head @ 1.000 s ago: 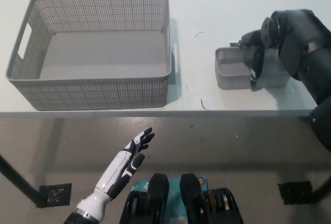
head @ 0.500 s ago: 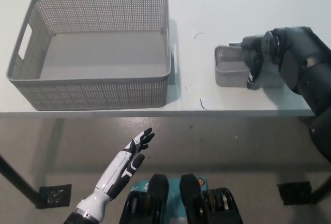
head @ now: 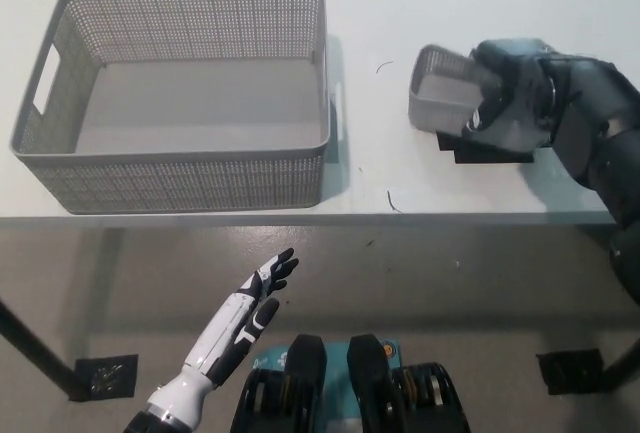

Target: Use the right hand to pick up a small rectangular container and put it into a bigger container on the left side

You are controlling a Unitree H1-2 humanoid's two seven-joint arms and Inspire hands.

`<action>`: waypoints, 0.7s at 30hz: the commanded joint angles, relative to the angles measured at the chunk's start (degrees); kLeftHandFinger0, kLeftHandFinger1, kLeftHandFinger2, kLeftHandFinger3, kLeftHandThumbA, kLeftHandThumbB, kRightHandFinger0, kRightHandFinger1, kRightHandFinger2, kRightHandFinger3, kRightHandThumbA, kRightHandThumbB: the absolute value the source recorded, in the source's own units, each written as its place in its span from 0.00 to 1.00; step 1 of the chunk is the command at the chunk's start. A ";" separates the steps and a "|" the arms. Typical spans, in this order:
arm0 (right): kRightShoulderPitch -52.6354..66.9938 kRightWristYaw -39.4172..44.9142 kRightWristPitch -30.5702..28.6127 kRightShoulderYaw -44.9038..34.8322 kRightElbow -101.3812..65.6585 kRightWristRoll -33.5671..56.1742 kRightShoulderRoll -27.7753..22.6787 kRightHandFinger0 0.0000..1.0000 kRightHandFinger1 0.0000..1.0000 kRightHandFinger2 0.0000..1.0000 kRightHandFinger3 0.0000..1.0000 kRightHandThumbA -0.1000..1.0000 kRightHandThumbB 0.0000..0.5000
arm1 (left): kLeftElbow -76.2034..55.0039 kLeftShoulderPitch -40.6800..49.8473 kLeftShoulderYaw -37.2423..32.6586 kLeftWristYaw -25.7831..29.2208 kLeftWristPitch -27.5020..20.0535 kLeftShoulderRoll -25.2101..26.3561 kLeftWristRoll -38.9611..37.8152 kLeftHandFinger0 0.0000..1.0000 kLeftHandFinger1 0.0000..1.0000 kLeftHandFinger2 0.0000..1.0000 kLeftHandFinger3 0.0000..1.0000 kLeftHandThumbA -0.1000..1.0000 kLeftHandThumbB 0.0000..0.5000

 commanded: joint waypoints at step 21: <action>-31.70 -14.04 -10.18 -6.13 -6.35 -1.49 7.05 0.00 0.38 0.84 0.83 0.00 0.47 | -2.20 -0.47 -0.93 -2.24 -0.67 1.09 -0.56 1.00 1.00 1.00 1.00 1.00 0.71</action>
